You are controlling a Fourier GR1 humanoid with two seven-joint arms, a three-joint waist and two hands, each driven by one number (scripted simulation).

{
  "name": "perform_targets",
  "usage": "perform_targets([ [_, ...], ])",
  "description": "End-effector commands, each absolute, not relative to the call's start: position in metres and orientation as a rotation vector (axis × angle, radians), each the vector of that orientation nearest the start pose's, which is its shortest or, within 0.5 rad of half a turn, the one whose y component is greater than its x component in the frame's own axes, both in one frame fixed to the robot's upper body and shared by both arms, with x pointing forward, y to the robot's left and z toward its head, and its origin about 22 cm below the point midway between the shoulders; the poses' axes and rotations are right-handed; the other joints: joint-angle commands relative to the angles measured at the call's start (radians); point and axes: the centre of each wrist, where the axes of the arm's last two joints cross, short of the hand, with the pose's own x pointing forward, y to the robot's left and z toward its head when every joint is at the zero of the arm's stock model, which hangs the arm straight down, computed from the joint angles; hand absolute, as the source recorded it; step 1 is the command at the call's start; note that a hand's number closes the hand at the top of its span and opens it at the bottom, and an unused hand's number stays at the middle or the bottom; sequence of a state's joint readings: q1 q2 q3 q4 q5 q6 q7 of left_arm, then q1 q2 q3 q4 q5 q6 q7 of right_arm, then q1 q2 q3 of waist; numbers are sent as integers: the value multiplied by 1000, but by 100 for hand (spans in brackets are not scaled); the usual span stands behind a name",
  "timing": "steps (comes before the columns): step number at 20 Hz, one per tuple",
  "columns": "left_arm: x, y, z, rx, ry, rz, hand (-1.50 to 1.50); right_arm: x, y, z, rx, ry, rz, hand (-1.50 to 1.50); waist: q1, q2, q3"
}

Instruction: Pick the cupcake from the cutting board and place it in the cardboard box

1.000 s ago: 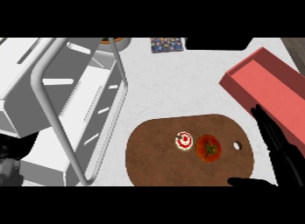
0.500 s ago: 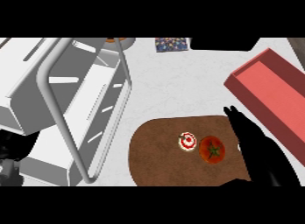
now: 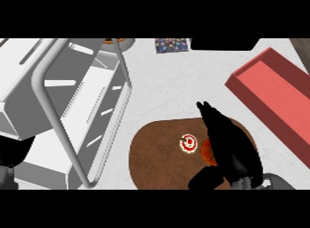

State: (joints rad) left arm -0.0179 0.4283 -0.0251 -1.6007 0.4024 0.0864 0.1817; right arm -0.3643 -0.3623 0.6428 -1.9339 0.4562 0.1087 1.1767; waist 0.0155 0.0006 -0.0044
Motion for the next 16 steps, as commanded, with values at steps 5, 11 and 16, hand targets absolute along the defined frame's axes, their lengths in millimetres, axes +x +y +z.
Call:
perform_targets([
  [5, 251, 310, 61, 55, -1442, 48, 0, 225, -117, 135, -714, -871, 944, -150, -14, -4, 4],
  [11, 257, 316, 66, 43, -1451, 42, 0, 237, -107, 119, -708, -919, 948, -150, -17, -1, 4],
  [16, 244, 310, 52, 64, -1467, 52, 0, 241, -90, 121, -732, -942, 960, -150, -11, -2, 4],
])
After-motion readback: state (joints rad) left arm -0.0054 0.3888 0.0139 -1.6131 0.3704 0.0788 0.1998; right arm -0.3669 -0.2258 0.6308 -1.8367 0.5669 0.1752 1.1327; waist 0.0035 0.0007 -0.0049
